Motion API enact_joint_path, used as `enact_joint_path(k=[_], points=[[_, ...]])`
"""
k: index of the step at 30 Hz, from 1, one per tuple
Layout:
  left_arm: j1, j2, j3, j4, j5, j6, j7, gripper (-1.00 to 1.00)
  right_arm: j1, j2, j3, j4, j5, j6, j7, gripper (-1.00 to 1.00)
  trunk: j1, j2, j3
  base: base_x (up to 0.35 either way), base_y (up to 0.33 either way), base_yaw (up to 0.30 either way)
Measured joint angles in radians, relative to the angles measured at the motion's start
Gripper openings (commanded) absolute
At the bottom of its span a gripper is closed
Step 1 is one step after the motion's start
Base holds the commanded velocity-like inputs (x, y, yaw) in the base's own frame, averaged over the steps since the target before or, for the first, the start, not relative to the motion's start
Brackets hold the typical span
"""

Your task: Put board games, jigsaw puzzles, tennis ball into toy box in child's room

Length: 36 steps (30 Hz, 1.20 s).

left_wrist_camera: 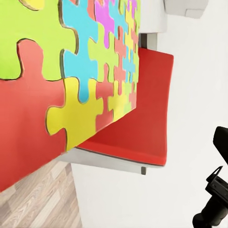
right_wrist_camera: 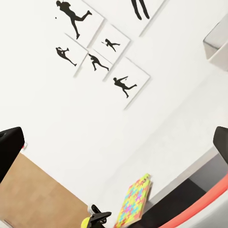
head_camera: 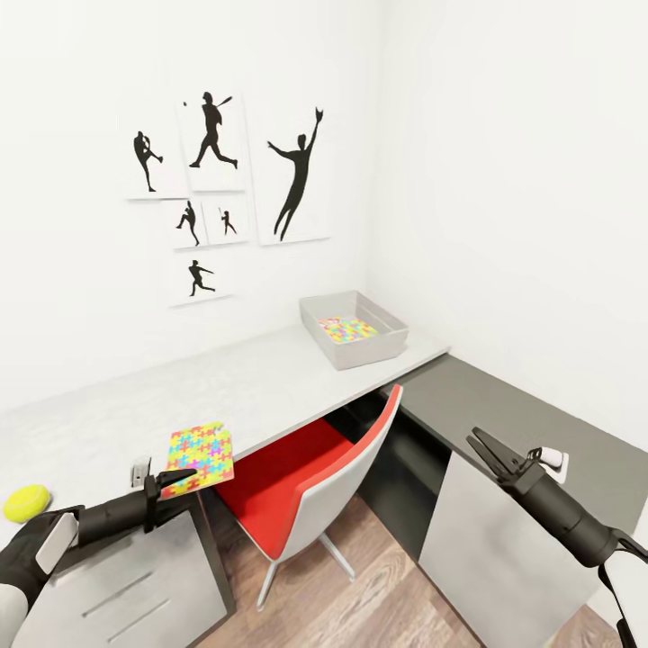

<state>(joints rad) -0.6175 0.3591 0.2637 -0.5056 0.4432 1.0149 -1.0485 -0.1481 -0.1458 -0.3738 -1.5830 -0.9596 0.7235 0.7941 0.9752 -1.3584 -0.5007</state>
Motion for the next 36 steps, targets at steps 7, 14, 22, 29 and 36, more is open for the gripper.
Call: enact_joint_path(k=[7, 14, 22, 29, 36], points=[[0.000, 0.000, 0.001, 0.000, 0.000, 0.000, 0.000, 1.00, -0.001, 0.000, 0.000, 0.000, 0.000, 0.000, 0.000, 1.00, 0.000, 0.000, 0.000, 0.000, 0.017, 0.000], [0.000, 0.000, 0.001, 0.000, 0.000, 0.000, 0.000, 1.00, -0.002, 0.000, 0.000, 0.000, 0.000, -0.001, 0.000, 1.00, 0.000, 0.000, 0.000, 0.001, 0.002, 0.000], [0.000, 0.000, 0.001, 0.000, 0.000, 0.000, 0.000, 1.00, -0.002, 0.000, 0.000, 0.000, 0.000, -0.001, 0.000, 1.00, 0.000, 0.000, 0.000, 0.080, 0.048, 0.000], [0.000, 0.000, 0.001, 0.000, 0.000, 0.000, 0.000, 1.00, -0.002, 0.000, 0.000, 0.000, 0.000, -0.001, 0.000, 1.00, 0.000, 0.000, 0.000, 0.008, 0.004, 0.000], [0.000, 0.000, 0.001, 0.000, 0.000, 0.000, 0.000, 1.00, -0.002, 0.000, 0.000, 0.000, 0.000, -0.001, 0.000, 1.00, 0.000, 0.000, 0.000, 0.000, 0.000, 0.000]])
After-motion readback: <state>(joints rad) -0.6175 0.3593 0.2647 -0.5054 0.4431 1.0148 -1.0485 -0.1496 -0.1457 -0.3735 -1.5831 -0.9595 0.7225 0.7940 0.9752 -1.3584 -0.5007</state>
